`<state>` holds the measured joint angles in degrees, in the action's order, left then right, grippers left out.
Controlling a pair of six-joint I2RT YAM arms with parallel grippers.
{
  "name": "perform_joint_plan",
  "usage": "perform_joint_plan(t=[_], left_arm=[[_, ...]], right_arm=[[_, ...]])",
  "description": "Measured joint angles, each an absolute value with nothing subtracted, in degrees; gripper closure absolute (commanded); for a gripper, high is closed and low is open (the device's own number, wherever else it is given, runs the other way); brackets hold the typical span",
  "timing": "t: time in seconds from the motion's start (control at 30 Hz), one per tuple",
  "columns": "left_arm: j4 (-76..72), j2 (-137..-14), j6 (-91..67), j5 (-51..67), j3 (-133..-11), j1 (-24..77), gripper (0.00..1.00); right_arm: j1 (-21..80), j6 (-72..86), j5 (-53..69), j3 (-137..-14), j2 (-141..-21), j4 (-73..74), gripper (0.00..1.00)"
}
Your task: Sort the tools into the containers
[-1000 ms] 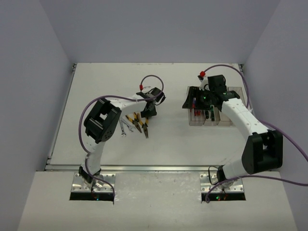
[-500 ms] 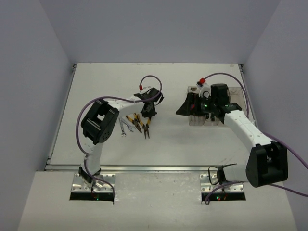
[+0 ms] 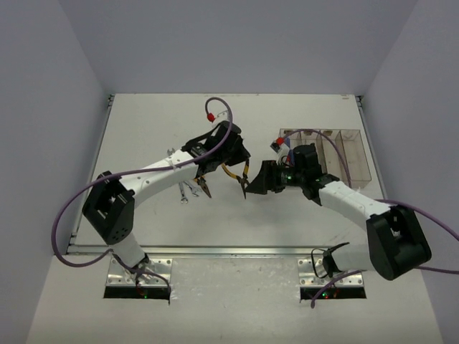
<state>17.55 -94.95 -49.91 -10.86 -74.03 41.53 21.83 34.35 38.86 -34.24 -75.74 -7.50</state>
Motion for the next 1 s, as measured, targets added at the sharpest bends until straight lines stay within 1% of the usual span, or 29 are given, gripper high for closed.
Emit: perform_joint_plan(t=[0.07, 0.13, 0.27, 0.37, 0.4, 0.53, 0.57, 0.6, 0.63, 0.67, 0.7, 0.73, 0.77, 0.9, 1.0], left_arm=[[16.60, -94.40, -50.45, -9.58, -74.02, 42.73, 1.00], [16.16, -94.19, -50.84, -8.48, -74.02, 43.69, 1.00], [15.90, -93.48, -51.45, -7.42, -73.80, 45.24, 1.00], [15.74, -92.27, -51.68, -7.26, -73.50, 45.35, 1.00], [15.80, -91.85, -51.69, -7.26, -73.43, 45.36, 1.00], [16.77, -90.51, -51.26, -7.71, -73.11, 45.45, 1.00], [16.82, -90.45, -51.16, -7.83, -73.07, 45.46, 0.96], [16.82, -90.40, -51.05, -7.90, -73.06, 45.47, 0.73], [16.80, -90.34, -50.98, -7.92, -73.06, 45.47, 0.48], [16.77, -90.24, -50.68, -8.03, -73.06, 45.47, 0.27], [17.08, -90.01, -50.04, -9.15, -73.07, 45.47, 0.15], [17.33, -89.67, -49.68, -10.09, -73.10, 45.33, 0.07], [17.37, -89.28, -49.61, -10.48, -73.15, 45.08, 0.00], [21.52, -88.84, -48.20, -13.88, -78.38, 45.50, 0.00], [24.60, -87.08, -47.37, -17.09, -82.62, 44.66, 0.00]], right_arm=[[23.19, 33.45, 37.33, -36.14, -76.90, -6.89, 0.28], [23.97, 32.40, 36.02, -38.35, -77.92, -6.00, 0.34], [24.68, 30.93, 34.66, -41.59, -79.20, -4.88, 0.65], [26.13, 31.06, 34.33, -42.26, -79.59, -4.30, 0.95], [26.71, 31.50, 33.78, -42.34, -79.70, -3.93, 1.00], [27.57, 32.01, 32.67, -42.24, -79.96, -4.22, 1.00], [27.68, 32.03, 32.47, -42.23, -79.95, -4.25, 1.00], [27.77, 32.11, 32.24, -42.21, -79.85, -4.25, 1.00], [27.86, 32.15, 31.94, -42.18, -79.69, -4.27, 1.00], [27.94, 32.18, 31.48, -42.06, -79.36, -4.30, 1.00], [27.98, 32.24, 30.33, -41.71, -78.54, -3.94, 1.00], [27.88, 32.25, 28.95, -41.33, -77.56, -3.39, 1.00], [27.68, 32.20, 27.63, -41.01, -76.63, -2.86, 1.00], [27.42, 30.83, 21.90, -40.81, -74.20, 0.34, 1.00], [24.07, 28.67, 16.67, -42.68, -73.63, 6.58, 1.00]])
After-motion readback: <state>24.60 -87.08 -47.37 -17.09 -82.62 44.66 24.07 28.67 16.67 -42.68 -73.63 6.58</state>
